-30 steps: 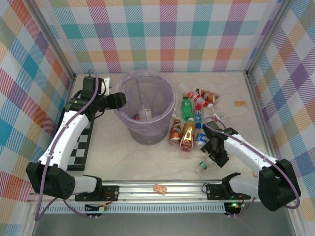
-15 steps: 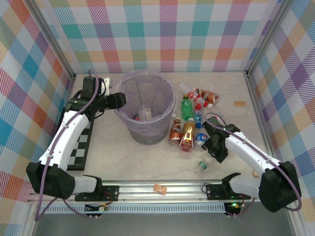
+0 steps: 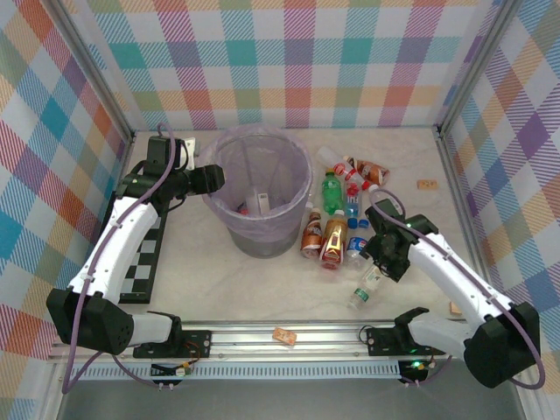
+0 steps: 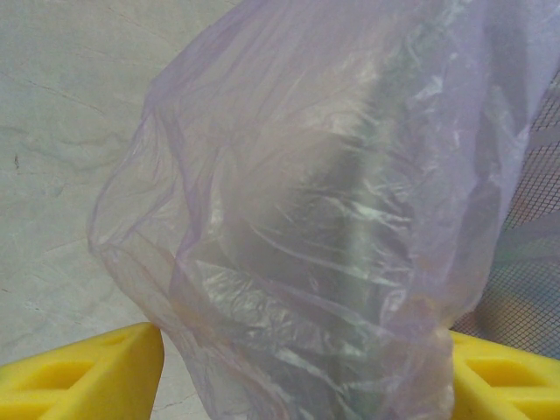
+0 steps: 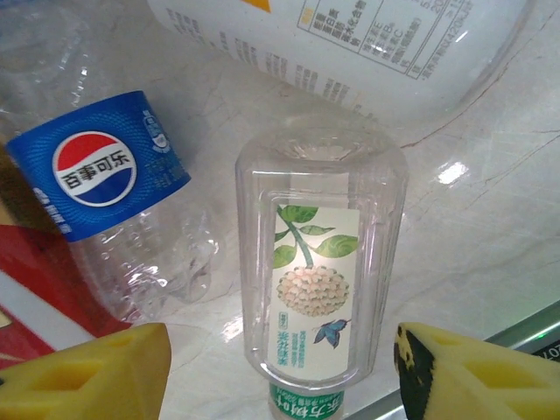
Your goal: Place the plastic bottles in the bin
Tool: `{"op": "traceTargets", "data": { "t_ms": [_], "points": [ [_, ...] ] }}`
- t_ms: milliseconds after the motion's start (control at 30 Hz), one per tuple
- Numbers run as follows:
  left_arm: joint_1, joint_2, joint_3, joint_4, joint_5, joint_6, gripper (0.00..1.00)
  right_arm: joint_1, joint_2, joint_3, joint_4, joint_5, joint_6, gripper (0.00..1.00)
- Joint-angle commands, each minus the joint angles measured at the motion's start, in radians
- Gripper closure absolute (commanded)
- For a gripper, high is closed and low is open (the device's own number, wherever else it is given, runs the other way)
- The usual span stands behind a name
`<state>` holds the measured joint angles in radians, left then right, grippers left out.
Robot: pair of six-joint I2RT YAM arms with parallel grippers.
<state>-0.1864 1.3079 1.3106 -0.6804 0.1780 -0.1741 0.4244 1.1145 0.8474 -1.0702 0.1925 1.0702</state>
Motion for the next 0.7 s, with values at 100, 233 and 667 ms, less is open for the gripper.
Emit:
{"op": "traceTargets", "data": {
  "t_ms": [100,233,667],
  "points": [
    [0.009,-0.004,-0.003,-0.021,-0.003,0.013,0.3,-0.007,0.078,-0.063,0.051,-0.028,-0.032,0.28],
    [0.008,-0.004,-0.004,-0.02,-0.004,0.013,0.3,-0.007,0.111,-0.103,0.087,-0.026,-0.028,0.29],
    [0.008,-0.008,-0.003,-0.022,-0.01,0.016,0.3,-0.013,0.084,-0.073,0.03,0.008,-0.044,0.48]
  ]
}}
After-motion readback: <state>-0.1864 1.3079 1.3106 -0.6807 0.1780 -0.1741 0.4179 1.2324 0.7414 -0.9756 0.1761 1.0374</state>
